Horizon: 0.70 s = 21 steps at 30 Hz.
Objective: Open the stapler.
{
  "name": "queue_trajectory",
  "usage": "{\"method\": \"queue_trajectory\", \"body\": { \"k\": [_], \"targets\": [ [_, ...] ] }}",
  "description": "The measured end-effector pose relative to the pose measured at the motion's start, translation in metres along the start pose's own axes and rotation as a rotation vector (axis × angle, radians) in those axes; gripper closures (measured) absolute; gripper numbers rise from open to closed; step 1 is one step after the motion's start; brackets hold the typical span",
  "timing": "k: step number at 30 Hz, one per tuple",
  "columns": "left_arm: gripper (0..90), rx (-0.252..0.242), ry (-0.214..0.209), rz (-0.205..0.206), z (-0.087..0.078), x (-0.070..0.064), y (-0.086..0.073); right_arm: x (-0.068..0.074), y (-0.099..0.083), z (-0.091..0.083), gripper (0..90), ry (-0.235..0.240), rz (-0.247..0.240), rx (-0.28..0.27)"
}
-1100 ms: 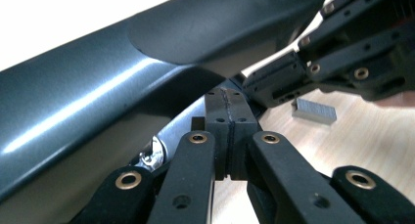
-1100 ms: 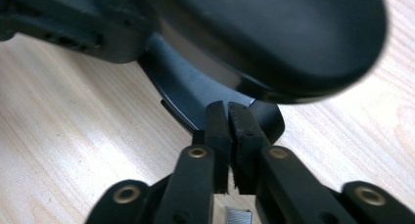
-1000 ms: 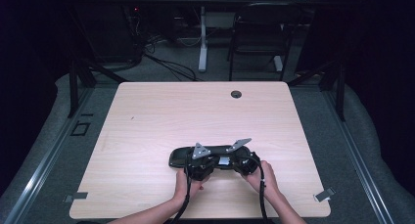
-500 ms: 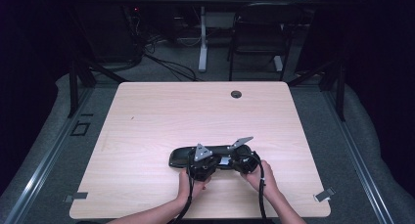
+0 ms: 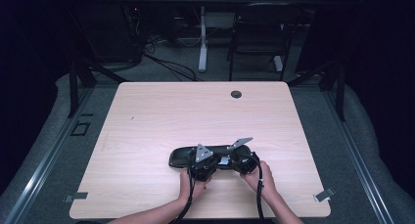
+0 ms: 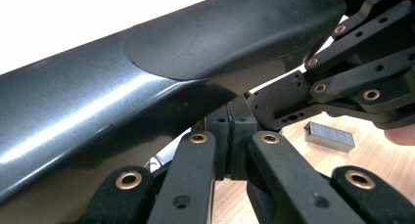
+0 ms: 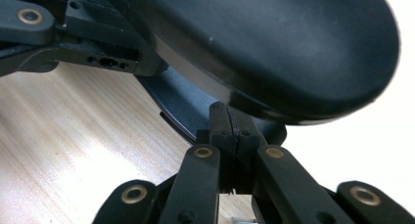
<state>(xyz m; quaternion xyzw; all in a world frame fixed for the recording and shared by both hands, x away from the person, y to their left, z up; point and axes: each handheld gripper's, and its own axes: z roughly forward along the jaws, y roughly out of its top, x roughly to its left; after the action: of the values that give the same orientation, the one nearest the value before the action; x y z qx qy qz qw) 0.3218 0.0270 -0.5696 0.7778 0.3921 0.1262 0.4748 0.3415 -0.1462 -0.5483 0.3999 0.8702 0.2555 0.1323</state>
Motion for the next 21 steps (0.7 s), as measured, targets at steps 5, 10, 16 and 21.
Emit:
{"method": "queue_trajectory", "body": {
  "k": [5,10,16,21],
  "targets": [
    [90.0,-0.004,0.009,-0.003,-0.0006,-0.0005,0.0000,-0.0005,-0.0005,-0.0004,90.0,0.003,-0.004,0.001],
    [90.0,-0.010,0.011,0.005,-0.0013,-0.0014,-0.0007,0.0006,-0.0015,0.0010,90.0,0.007,0.014,-0.024],
    [90.0,-0.023,0.030,0.005,-0.0011,-0.0027,-0.0018,-0.0015,-0.0037,-0.0004,90.0,0.009,0.031,-0.019],
    [90.0,-0.037,0.034,0.014,0.0030,-0.0042,-0.0029,0.0008,-0.0046,-0.0002,90.0,0.004,0.029,-0.032]
  ]
}}
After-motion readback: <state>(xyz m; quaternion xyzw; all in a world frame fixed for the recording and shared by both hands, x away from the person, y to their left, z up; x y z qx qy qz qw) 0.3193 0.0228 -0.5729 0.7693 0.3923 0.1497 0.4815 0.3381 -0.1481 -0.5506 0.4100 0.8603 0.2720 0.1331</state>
